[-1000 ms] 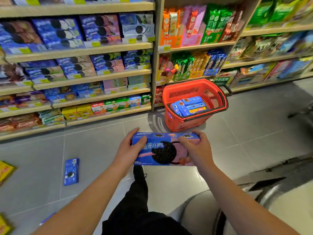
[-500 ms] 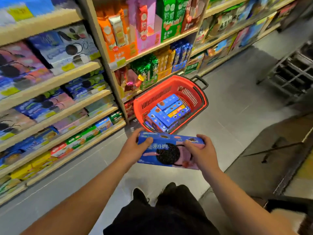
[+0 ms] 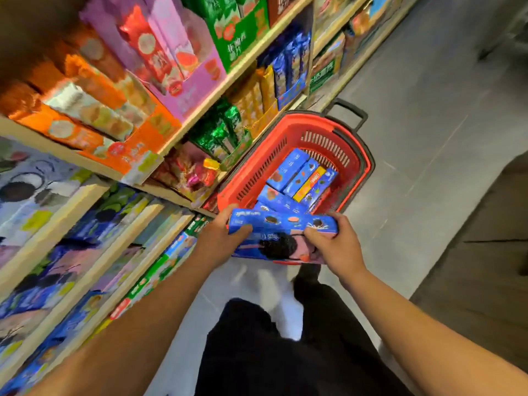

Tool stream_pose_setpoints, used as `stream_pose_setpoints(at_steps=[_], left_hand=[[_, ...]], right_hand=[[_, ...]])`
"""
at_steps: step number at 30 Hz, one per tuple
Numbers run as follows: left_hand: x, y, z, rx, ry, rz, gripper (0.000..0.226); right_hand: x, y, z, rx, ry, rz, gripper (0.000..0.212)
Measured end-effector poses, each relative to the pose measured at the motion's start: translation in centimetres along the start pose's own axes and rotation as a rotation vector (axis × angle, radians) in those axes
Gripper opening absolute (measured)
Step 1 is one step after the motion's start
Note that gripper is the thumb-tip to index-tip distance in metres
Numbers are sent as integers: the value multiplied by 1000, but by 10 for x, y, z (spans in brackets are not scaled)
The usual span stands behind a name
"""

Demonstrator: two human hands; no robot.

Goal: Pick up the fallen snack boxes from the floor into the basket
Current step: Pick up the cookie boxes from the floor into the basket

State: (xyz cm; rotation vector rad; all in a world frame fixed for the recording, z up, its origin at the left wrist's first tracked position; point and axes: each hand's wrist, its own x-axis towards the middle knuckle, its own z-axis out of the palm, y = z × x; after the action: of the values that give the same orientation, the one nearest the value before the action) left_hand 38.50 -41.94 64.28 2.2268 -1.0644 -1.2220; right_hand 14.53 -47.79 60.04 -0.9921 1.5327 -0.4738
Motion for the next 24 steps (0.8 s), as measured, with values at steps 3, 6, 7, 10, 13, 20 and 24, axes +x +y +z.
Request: stream_pose_setpoints(at_steps=[3, 6, 7, 10, 13, 20, 24], left_hand=[[43, 6, 2, 31, -62, -32, 84], [94, 1, 7, 74, -94, -27, 94], [114, -1, 10, 113, -118, -17, 91], [174, -15, 24, 172, -202, 41, 79], [231, -39, 39, 244, -287, 82, 64], [330, -113, 74, 376, -403, 65, 67], [360, -153, 109, 400, -416, 11, 63]], right_hand=[[31, -4, 11, -34, 50, 41, 47], [60, 9, 29, -5, 120, 81, 42], [69, 14, 37, 0, 139, 111, 40], [100, 39, 69, 60, 233, 194, 42], [127, 64, 102, 117, 337, 281, 51], [196, 133, 164, 89, 372, 381, 54], [233, 185, 181, 107, 325, 450, 49]])
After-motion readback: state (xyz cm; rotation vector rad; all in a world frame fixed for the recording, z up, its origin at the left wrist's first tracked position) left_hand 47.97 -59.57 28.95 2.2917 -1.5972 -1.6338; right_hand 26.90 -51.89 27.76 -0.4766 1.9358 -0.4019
